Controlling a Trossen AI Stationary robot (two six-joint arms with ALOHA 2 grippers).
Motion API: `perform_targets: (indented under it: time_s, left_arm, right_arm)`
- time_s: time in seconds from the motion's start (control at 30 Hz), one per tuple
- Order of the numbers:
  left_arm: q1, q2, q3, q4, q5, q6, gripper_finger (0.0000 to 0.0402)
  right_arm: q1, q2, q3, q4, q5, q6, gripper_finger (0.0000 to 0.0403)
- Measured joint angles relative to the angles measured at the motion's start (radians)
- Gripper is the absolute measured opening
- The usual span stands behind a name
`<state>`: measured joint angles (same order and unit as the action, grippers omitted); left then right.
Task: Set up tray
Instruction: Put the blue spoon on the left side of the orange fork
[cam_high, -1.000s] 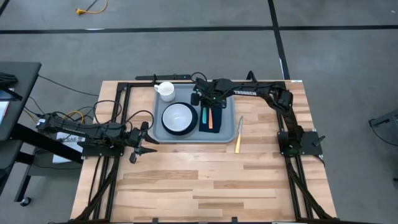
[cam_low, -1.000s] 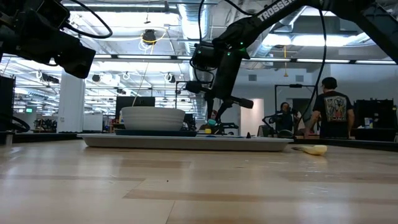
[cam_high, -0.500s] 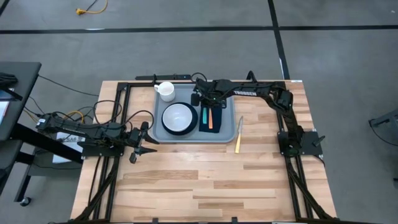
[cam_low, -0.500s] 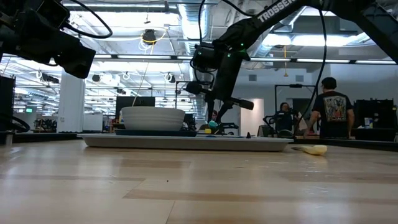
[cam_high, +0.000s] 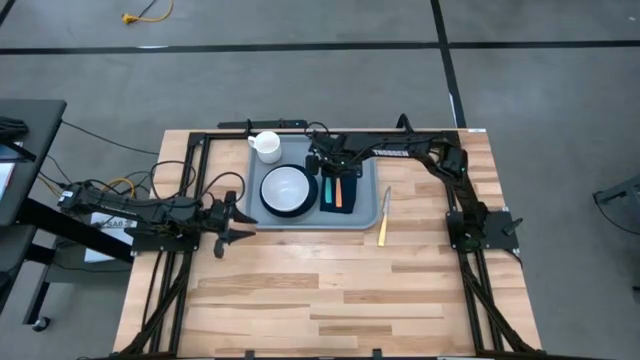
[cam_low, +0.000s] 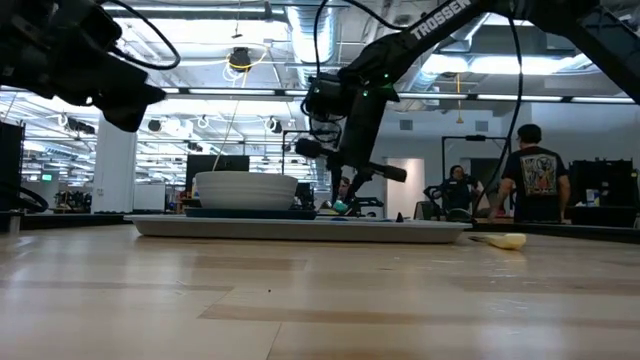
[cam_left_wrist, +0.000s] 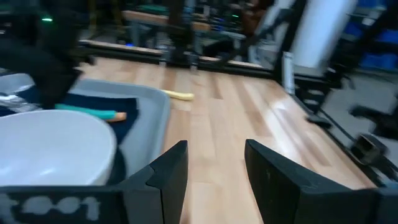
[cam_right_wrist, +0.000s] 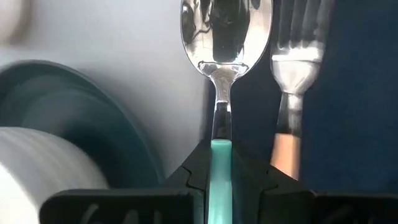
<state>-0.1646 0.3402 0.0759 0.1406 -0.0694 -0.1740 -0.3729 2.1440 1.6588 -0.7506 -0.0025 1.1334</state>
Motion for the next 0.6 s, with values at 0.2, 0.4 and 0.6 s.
perform_targets:
  time_s: [0.2, 0.4, 0.6]
  left_arm:
    - [0.0, 0.0, 0.0, -0.012, -0.031, -0.005, 0.0148]
    - [0.0, 0.0, 0.0, -0.013, -0.02, 0.006, 0.0148]
    - [0.0, 0.0, 0.0, -0.015, -0.015, 0.008, 0.0148]
  right_arm:
    - [0.0, 0.041, 0.004, 0.064, -0.007, -0.011, 0.003]
    - [-0.009, 0.052, 0.003, 0.051, -0.028, -0.009, 0.0031]
    - [-0.009, 0.057, 0.002, 0.042, -0.028, -0.008, 0.0031]
